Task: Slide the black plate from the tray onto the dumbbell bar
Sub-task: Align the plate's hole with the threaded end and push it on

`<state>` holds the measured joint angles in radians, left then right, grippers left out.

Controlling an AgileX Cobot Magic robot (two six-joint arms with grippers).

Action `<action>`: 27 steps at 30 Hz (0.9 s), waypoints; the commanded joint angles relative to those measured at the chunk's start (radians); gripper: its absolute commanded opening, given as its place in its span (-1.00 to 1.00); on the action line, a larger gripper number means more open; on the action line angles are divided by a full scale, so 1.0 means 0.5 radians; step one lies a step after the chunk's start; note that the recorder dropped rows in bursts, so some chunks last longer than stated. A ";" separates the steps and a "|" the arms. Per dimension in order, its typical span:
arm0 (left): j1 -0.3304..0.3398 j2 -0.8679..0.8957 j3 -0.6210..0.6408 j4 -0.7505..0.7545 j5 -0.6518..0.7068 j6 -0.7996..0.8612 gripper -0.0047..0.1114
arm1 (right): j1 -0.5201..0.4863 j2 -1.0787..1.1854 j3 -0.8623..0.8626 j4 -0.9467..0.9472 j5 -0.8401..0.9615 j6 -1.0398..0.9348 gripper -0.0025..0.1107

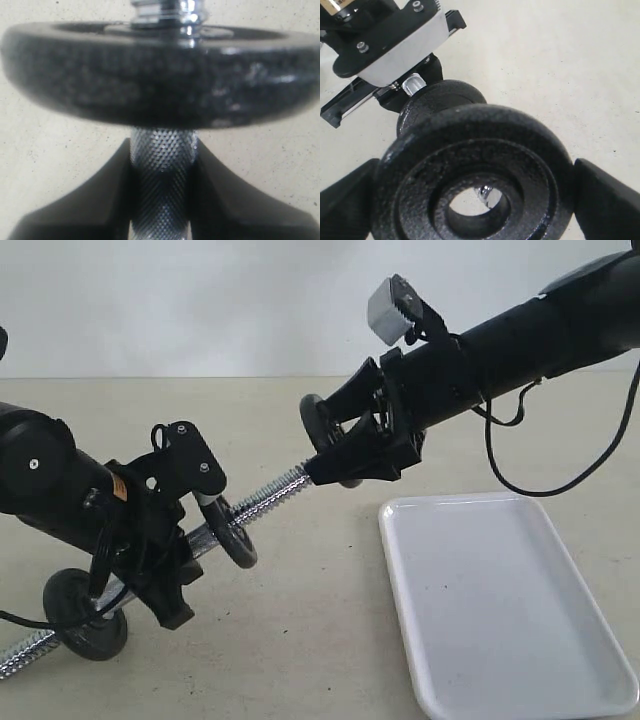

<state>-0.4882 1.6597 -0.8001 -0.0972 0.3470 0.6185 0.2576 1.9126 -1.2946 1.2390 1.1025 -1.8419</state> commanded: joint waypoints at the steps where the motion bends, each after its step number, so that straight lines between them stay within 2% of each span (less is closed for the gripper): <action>1: -0.003 -0.096 -0.056 -0.036 -0.243 0.008 -0.84 | -0.018 -0.032 -0.012 0.117 0.048 -0.021 -0.96; 9: -0.003 -0.096 -0.056 -0.036 -0.326 0.008 -0.84 | -0.018 -0.022 -0.012 0.117 0.017 -0.026 -0.96; 15: -0.003 -0.096 -0.056 -0.036 -0.318 0.008 -0.84 | -0.018 0.102 -0.012 0.151 0.237 -0.056 -0.96; 27: -0.003 -0.096 -0.056 -0.036 -0.318 0.008 -0.84 | -0.018 0.130 -0.021 0.191 0.237 -0.141 -0.96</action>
<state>-0.4882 1.6597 -0.8001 -0.0995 0.3137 0.6185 0.2569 1.9942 -1.2946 1.2737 1.1780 -1.9015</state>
